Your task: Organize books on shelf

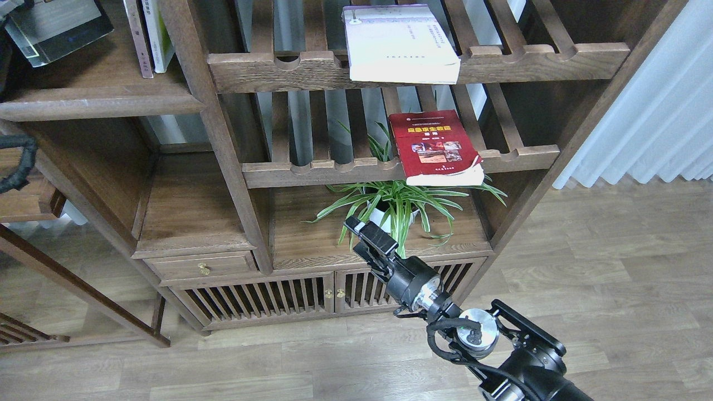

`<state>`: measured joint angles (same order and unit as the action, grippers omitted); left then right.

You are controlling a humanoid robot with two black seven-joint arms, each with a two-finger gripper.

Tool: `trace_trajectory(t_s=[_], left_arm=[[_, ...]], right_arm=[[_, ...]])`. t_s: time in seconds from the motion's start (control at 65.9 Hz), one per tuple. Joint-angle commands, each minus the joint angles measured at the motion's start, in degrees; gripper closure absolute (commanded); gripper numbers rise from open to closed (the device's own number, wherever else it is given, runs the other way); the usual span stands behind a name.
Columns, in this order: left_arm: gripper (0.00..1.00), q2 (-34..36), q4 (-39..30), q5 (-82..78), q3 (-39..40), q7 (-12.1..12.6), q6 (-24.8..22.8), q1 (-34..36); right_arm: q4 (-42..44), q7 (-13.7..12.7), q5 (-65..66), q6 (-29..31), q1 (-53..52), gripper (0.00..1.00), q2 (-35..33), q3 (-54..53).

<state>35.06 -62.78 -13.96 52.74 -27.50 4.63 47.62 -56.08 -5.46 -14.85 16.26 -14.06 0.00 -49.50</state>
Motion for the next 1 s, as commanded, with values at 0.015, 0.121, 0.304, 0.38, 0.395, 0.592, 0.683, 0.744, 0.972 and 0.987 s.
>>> trace_trajectory(t_s=[0.015,0.121,0.304,0.38,0.395,0.592,0.683,0.744,0.972,0.987], left_arm=[[1.00,-2.10,2.66,-4.85,-0.01,-0.50,-0.41,0.99],[1.00,-4.46,5.38,-9.50,-0.18,-0.50,-2.51,1.68],[1.00,-7.11,9.52,-14.87,-1.24,-0.50,-6.39,4.76],[1.00,-7.20,11.10,-16.72,-1.33,-0.50,-8.67,5.20],[1.00,-7.20,11.28,-16.89,-1.33,-0.50,-8.94,5.20],[0.99,-6.85,14.09,-18.65,-1.41,-0.50,-14.56,5.38],[0.98,-6.32,14.53,-18.83,-1.50,-0.50,-16.23,5.47],[0.98,-6.05,15.06,-18.83,-1.77,-0.50,-17.20,5.47],[0.69,-4.82,15.67,-18.92,-2.03,-0.50,-18.87,4.85],[0.68,-4.74,15.67,-18.92,-1.94,-0.50,-18.87,4.94]], right_arm=[[0.01,0.01,0.00,0.88,0.34,0.01,0.00,-0.07],[-0.26,0.01,0.00,0.96,1.05,0.01,0.00,-0.07],[-0.35,0.01,0.09,1.75,2.19,0.01,0.00,-0.16],[-0.35,-0.08,0.18,2.63,2.54,0.01,0.00,-0.16],[-0.35,0.01,0.18,2.72,2.54,0.01,0.00,-0.16],[-0.35,-0.08,0.62,3.07,3.51,0.01,0.00,-0.42],[-0.52,-0.08,0.62,3.51,3.95,0.01,0.00,-0.51],[-0.52,0.01,0.88,3.60,4.04,0.01,0.00,-0.59],[-0.61,0.01,0.97,3.69,3.95,0.01,0.00,-0.77],[-0.61,-0.08,0.97,3.69,3.95,0.01,0.00,-0.77]])
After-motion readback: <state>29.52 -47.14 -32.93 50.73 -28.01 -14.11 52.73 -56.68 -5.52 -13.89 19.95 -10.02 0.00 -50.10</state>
